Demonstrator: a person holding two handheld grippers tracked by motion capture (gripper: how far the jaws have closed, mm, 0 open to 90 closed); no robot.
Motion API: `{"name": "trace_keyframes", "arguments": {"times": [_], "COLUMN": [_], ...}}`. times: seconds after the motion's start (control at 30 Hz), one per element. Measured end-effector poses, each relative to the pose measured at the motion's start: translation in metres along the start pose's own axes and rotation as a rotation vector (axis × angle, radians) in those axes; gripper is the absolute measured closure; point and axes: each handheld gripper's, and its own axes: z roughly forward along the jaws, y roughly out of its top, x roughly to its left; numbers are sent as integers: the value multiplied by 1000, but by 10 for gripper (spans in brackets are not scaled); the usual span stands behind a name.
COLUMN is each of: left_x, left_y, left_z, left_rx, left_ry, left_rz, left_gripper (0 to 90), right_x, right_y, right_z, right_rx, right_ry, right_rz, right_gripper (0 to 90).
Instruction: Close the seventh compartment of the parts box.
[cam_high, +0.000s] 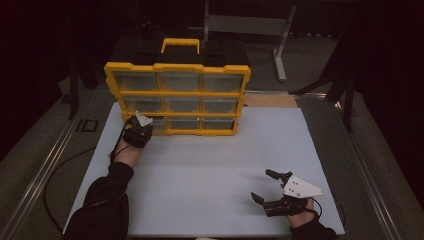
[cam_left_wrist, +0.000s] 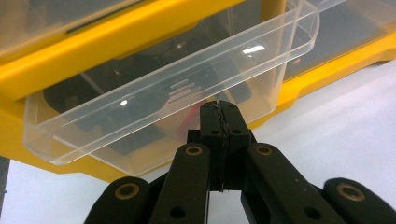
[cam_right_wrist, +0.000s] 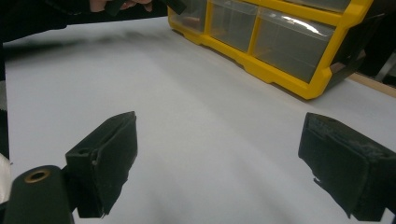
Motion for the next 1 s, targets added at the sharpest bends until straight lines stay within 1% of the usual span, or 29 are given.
{"name": "trace_keyframes", "arguments": {"times": [0.07, 0.43, 0.83, 0.9, 1.0], "left_x": [0, 2, 5, 6, 7], "left_y": [1, 4, 9, 10, 11], "left_z": [1, 6, 9, 10, 11], "left_rx": [-4, -1, -2, 0, 4], "left_ry": [-2, 8, 23, 27, 24], "left_rz": [-8, -7, -18, -13, -14], "left_gripper": [898, 898, 897, 897, 898], "right_x": [0, -1, -1, -1, -1], "right_y": [0, 0, -1, -1, -1], "right_z": [0, 0, 0, 0, 0], "right_rx": [1, 0, 4, 4, 3], "right_ry": [-1, 1, -1, -1, 0], "right_rz": [-1, -4, 3, 2, 3], "right_gripper": [117, 117, 118, 118, 118]}}
